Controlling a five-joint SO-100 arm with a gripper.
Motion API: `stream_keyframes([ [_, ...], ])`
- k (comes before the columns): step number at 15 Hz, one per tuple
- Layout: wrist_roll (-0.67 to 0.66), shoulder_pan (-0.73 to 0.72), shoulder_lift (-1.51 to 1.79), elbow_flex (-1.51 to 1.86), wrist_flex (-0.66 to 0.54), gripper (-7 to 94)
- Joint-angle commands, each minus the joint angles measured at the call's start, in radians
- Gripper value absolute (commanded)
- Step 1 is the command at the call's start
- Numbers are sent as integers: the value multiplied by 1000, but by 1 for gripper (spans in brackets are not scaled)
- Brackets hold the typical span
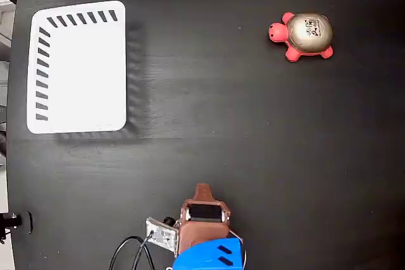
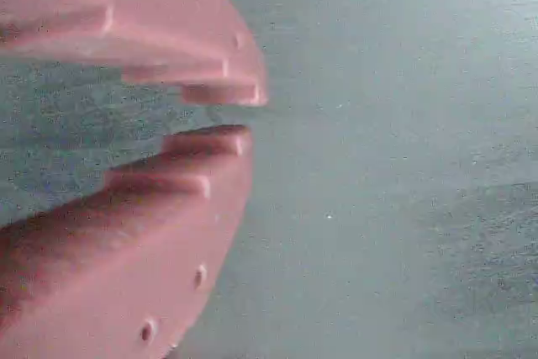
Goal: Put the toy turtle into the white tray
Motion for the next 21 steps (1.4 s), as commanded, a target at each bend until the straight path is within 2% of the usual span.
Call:
stream_keyframes([
  [1,6,-17,78,-9,11,-1],
  [10,6,-17,78,-9,11,-1],
  [13,-32,-72,78,-9,-2,-1],
  [21,-55,-95,77,-9,-2,-1],
])
